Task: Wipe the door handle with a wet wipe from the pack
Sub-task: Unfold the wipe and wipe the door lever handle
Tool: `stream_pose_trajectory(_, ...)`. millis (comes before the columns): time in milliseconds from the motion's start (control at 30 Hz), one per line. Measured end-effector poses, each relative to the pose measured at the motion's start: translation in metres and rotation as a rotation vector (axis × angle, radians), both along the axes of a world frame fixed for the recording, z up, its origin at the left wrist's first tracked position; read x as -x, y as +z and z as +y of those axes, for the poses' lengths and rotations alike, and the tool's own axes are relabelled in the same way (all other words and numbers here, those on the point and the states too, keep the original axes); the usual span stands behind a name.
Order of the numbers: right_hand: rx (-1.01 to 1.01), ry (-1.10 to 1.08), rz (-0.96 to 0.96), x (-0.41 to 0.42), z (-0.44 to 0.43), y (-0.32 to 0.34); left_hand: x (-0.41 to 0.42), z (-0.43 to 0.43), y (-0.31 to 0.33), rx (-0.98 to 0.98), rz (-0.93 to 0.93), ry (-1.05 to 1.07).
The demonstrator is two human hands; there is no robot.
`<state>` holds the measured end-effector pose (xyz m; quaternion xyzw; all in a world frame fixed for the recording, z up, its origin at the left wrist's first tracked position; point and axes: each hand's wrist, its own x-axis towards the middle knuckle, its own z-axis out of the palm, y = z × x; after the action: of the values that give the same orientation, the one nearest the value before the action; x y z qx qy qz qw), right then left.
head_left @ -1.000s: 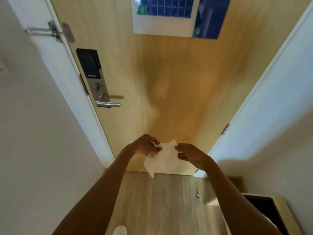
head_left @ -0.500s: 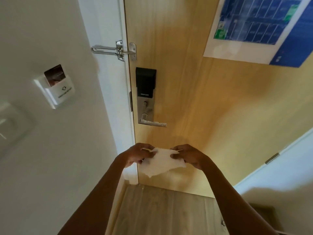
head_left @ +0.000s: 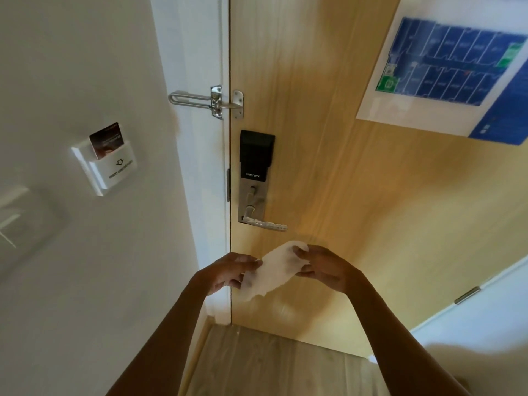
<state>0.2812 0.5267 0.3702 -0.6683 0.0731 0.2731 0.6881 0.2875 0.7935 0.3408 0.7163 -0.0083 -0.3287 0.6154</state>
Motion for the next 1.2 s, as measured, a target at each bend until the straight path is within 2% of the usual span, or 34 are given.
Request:
stream_pose_trajectory(100,-0.050,0.104,-0.035,0.001,-0.002,0.002,-0.002,-0.009,0.007,-0.060,0.016,0.046)
stream_pose_trajectory(200,-0.060,0.146,-0.051,0.001,-0.008,0.006,-0.007,-0.016,0.010,-0.112,-0.058,0.133)
stream_pose_trajectory(300,0.015,0.142,-0.036,0.001,-0.013,0.010,-0.008,-0.022,0.012,-0.045,-0.073,0.183)
stream_pose_trajectory(400,0.152,-0.009,-0.010,0.002,-0.015,0.010,-0.004,-0.027,0.014,0.011,-0.058,0.239)
stream_pose_trajectory(500,0.253,-0.184,-0.078,0.003,-0.013,0.004,0.004,-0.032,0.009,0.070,-0.067,0.295)
stream_pose_trajectory(600,0.194,-0.224,-0.058,0.007,-0.010,0.002,0.014,-0.038,0.013,0.102,-0.066,0.331)
stream_pose_trajectory(700,0.103,-0.158,-0.038,0.013,-0.013,0.004,0.020,-0.043,0.019,0.099,-0.094,0.325)
stream_pose_trajectory(1033,0.300,0.034,-0.355,0.013,-0.028,0.006,0.026,-0.043,0.024,-0.171,-0.374,0.239)
stream_pose_trajectory(1100,0.366,0.163,-0.382,0.014,-0.028,0.007,0.026,-0.040,0.025,-0.208,-0.454,0.202)
stream_pose_trajectory(1200,0.578,0.324,-0.471,0.009,-0.024,0.004,0.024,-0.033,0.023,-0.251,-0.538,0.174)
